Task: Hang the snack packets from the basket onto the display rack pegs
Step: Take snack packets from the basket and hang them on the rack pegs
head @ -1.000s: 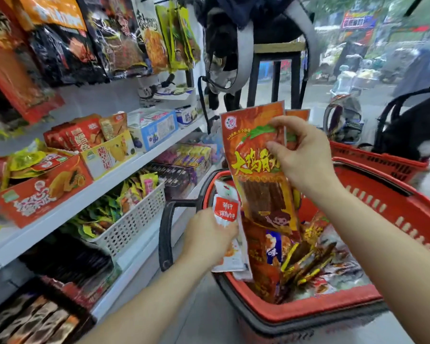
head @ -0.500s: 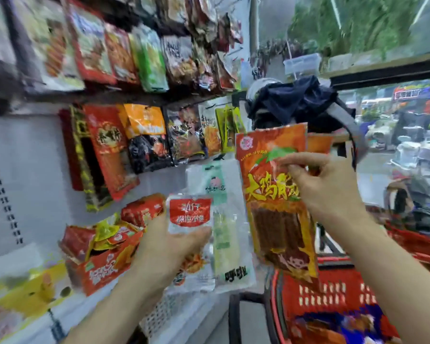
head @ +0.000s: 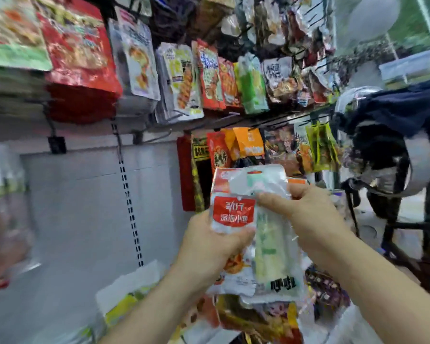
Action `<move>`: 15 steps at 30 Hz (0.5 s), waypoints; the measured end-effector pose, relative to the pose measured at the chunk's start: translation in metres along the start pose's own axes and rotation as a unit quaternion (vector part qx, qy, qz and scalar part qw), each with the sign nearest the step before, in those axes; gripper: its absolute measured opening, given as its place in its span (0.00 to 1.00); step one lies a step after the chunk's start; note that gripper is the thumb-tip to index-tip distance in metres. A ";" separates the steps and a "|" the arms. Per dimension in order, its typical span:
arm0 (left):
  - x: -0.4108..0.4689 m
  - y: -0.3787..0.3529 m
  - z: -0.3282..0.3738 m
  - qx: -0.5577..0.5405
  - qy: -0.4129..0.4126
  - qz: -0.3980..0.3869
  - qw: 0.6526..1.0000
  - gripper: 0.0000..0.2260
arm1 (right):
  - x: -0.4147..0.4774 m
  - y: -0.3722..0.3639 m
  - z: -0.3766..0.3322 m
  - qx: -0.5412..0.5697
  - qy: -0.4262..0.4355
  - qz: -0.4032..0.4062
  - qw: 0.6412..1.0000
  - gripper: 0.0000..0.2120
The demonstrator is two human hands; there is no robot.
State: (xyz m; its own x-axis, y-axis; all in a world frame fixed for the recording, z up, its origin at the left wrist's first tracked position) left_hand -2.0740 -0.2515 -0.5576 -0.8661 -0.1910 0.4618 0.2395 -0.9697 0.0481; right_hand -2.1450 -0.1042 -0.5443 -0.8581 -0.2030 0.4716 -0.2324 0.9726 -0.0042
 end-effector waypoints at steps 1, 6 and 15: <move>0.002 0.012 0.003 0.002 -0.001 0.004 1.000 0.06 | 0.005 -0.015 -0.001 0.019 -0.002 0.000 1.000 0.06; 0.020 0.076 0.017 0.113 -0.052 0.083 0.989 0.05 | 0.033 -0.060 -0.006 -0.017 0.068 0.010 0.998 0.02; 0.050 0.141 0.050 0.130 -0.071 0.135 0.980 0.07 | 0.037 -0.074 -0.020 -0.078 0.171 -0.068 0.980 0.09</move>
State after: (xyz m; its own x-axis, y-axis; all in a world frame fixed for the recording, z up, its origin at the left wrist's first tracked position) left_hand -2.0614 -0.3905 -0.4832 -0.6903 -0.3952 0.6061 0.5716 -0.8114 0.1219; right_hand -2.1507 -0.1812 -0.5085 -0.6146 -0.3091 0.7258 -0.2385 0.9498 0.2026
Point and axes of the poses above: each hand's wrist, its own x-axis towards the middle knuckle, its own y-axis out of the back of the hand, z = x × y, the point moved 1 cm from there along x, towards the middle knuckle, and after that the axes turned 9 degrees about -x, right-handed, at the moved point
